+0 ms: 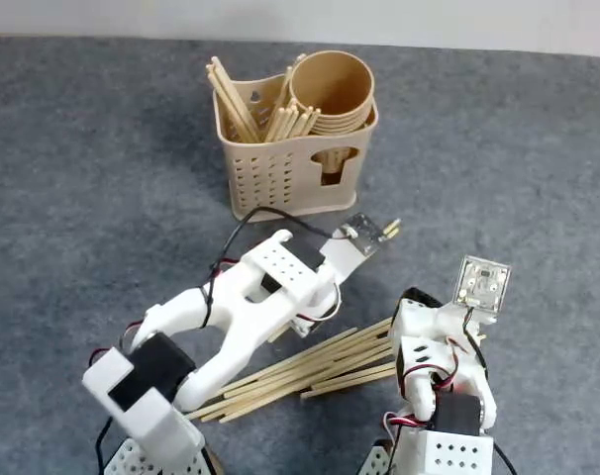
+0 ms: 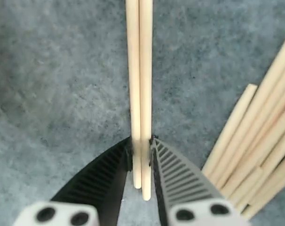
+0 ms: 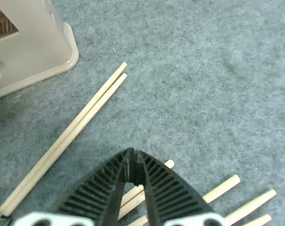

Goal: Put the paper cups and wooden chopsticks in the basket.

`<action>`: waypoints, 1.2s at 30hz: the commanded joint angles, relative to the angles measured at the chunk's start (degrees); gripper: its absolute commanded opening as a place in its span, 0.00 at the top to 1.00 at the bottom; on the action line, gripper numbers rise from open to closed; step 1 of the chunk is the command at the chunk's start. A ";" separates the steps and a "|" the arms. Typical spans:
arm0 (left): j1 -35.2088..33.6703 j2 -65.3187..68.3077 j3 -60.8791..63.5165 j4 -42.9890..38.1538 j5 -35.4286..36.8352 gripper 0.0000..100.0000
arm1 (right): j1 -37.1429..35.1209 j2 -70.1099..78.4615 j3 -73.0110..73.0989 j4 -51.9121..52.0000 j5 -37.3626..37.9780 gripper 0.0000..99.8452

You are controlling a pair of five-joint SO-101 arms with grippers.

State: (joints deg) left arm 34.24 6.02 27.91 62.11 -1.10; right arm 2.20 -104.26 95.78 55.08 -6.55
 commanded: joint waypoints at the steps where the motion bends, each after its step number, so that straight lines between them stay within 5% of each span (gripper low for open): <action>1: -1.10 -6.37 -0.75 2.37 -0.53 0.99 | 0.57 -1.01 7.87 -1.36 0.53 0.99; 7: -1.19 -14.11 2.59 3.78 -0.62 0.99 | 0.57 -1.01 7.87 -1.36 0.53 0.99; 12: -4.79 -17.89 4.44 3.69 -0.53 0.84 | 0.57 -1.01 7.87 -1.36 0.53 0.99; 18: -9.01 -19.47 4.62 3.25 -0.53 0.86 | 0.57 -1.01 7.87 -1.36 0.53 0.99; 28: -5.32 -19.21 10.77 -12.13 -0.18 0.86 | 0.57 -1.01 7.87 -1.36 0.53 0.99; 36: -3.30 -7.08 3.12 -12.31 -0.18 0.86 | 0.57 -1.01 7.87 -1.36 0.53 0.99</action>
State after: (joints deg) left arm 30.20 -4.35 36.70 50.68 -1.10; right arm 2.20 -104.26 95.78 55.08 -6.55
